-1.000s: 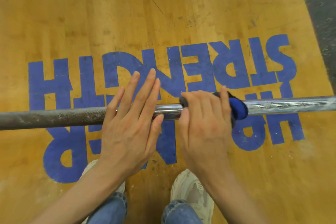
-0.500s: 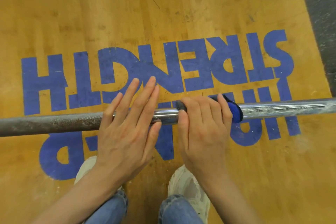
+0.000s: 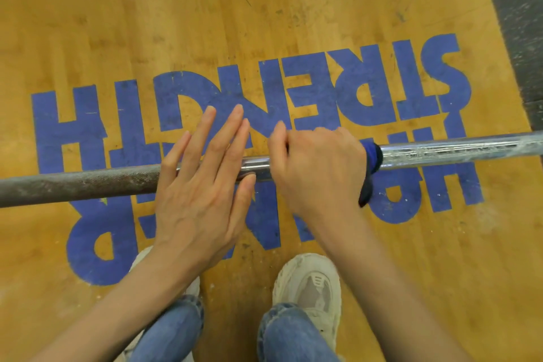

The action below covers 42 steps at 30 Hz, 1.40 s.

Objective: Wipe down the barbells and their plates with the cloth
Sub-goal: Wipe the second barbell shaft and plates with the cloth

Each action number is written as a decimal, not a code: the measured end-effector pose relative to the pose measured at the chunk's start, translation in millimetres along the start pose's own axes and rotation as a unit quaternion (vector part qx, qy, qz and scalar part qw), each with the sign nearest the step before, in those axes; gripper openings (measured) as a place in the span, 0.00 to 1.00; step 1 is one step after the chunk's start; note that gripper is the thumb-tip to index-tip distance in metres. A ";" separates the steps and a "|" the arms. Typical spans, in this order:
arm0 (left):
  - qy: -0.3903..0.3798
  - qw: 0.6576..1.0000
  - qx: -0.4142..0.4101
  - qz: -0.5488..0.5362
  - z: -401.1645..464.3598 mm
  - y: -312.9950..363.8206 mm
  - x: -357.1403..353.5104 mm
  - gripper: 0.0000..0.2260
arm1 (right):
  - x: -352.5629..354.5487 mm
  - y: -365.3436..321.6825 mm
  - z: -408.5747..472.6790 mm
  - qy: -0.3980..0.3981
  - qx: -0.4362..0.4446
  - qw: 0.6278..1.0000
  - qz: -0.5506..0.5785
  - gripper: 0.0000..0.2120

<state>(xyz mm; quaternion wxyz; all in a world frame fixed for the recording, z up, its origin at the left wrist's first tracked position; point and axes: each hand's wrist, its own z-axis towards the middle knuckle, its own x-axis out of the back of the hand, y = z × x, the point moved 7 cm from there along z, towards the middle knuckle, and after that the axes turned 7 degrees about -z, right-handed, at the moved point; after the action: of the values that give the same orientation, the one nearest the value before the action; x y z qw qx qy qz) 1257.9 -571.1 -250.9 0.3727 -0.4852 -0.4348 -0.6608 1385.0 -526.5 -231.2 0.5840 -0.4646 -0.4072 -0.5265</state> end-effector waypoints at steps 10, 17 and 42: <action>0.013 1.000 0.005 0.002 7.1 -2.1 -0.2 0.24 | -4.4 6.1 -18.2 0.016 0.020 0.999 0.042 0.21; 0.016 1.000 0.005 0.002 10.0 -3.9 0.3 0.25 | -9.8 6.9 13.6 -0.093 0.033 0.995 -0.016 0.21; -0.013 0.998 -0.057 -0.023 14.6 30.1 -11.0 0.25 | -10.2 32.8 -48.1 0.073 -0.071 0.989 0.109 0.21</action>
<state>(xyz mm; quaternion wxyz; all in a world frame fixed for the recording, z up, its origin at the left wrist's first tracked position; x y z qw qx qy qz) 1292.7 -567.0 -252.9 0.3236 -0.5039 -0.4118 -0.6869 1415.7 -570.4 -256.2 0.6316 -0.5069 -0.2716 -0.5200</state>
